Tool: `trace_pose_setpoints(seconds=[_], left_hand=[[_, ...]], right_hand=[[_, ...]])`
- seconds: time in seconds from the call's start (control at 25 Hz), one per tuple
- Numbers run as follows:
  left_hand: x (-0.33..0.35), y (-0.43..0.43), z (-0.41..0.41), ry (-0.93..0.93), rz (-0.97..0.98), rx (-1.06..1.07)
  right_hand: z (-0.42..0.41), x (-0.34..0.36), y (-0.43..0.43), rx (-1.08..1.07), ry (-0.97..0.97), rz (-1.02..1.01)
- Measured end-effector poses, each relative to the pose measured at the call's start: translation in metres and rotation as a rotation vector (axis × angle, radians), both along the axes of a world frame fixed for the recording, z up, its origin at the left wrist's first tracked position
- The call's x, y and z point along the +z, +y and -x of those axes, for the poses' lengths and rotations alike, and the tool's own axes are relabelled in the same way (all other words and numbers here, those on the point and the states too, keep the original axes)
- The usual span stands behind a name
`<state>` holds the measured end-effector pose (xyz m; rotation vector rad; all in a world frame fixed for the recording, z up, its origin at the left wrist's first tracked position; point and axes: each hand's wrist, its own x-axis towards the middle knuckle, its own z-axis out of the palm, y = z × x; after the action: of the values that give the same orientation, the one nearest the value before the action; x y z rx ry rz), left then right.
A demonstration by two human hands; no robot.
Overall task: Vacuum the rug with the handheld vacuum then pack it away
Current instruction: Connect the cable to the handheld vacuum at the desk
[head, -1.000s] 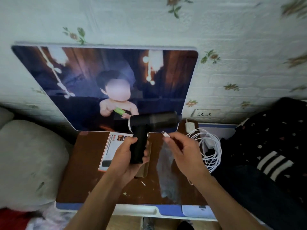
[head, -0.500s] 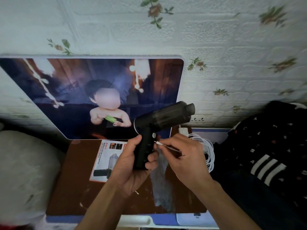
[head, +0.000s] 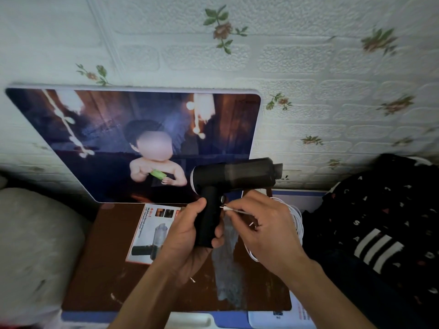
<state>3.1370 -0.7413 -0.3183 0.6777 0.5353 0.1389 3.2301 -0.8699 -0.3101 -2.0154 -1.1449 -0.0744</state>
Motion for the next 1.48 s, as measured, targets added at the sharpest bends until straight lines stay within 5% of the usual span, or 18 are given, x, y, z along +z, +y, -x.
trace_pose_setpoints(seconds=[0.88, 1.24, 1.48], left_hand=[[0.006, -0.012, 0.003, 0.038, -0.165, 0.075], [0.013, -0.020, 0.000, 0.042, -0.075, 0.082], [0.015, -0.023, 0.002, 0.061, -0.130, 0.072]], right_hand=[[0.003, 0.000, -0.006, 0.043, 0.042, 0.018], [0.007, -0.003, -0.010, 0.055, 0.126, -0.047], [0.006, 0.002, -0.015, 0.046, 0.032, 0.047]])
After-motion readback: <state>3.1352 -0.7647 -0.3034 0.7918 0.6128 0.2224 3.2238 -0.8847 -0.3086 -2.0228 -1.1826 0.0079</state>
